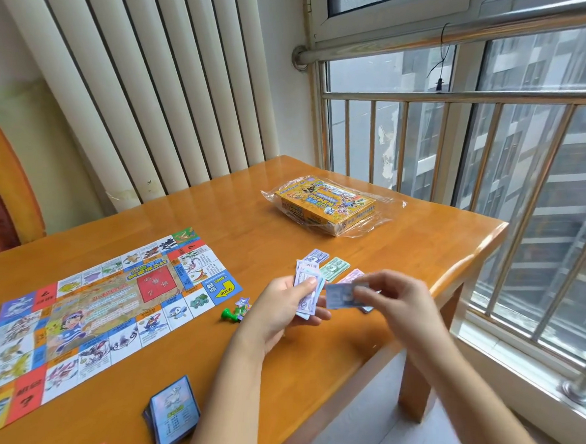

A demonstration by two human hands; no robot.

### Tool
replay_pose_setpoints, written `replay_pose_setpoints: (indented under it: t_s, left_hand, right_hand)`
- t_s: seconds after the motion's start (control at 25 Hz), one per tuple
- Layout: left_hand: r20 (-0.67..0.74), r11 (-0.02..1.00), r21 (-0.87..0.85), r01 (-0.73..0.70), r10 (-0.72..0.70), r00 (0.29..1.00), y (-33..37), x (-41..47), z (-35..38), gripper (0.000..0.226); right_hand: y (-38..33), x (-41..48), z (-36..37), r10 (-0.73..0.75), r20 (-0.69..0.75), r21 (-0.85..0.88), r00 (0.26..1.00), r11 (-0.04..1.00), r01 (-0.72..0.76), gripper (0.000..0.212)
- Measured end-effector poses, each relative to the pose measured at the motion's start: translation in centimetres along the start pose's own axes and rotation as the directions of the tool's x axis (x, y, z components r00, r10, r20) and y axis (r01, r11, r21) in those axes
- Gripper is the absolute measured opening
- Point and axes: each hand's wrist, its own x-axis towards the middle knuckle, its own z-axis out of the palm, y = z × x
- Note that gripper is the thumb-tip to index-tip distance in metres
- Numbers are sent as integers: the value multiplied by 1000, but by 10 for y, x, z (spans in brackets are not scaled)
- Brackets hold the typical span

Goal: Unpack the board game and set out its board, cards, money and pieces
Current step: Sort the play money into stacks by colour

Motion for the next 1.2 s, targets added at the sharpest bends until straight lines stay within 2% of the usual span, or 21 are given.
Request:
replay_pose_setpoints:
  t_s: [0.08, 0.24, 0.36, 0.6, 0.72, 0.84, 1.04, 1.2]
  left_hand:
    - [19, 1000, 22, 15, -16, 1000, -2, 1, 5, 21]
    - [-4, 999, 10, 39, -39, 999, -7, 5, 16, 21]
    - [20, 999, 32, 40, -41, 999, -9, 5, 22, 18]
    - [69, 997, -1, 79, -79, 995, -10, 5, 26, 17]
    - [90, 996, -22, 89, -87, 992, -9, 5, 27, 18]
    - [102, 993, -48, 109, -103, 989, -8, 4, 27, 19]
    - [108, 987, -76, 141, -133, 985, -6, 5, 25, 21]
    - [107, 981, -99, 164, -153, 982, -6, 5, 26, 21]
  right_hand:
    - [-14, 21, -25, 93, 86, 55, 992, 994, -98, 14]
    - [-16, 64, -62, 264, 183, -267, 947, 940, -211, 11]
    - [-7, 79, -63, 363, 282, -376, 888, 893, -245, 12]
    - [1, 81, -51, 369, 335, -544, 867, 827, -142, 12]
    - [4, 80, -50, 304, 359, -570, 883, 820, -50, 14]
    - [1, 79, -56, 225, 368, -656, 902, 750, 80, 22]
    - [-6, 78, -66, 264, 530, -722, 806, 640, 265, 38]
    - [-7, 83, -62, 308, 576, -749, 757, 569, 339, 42]
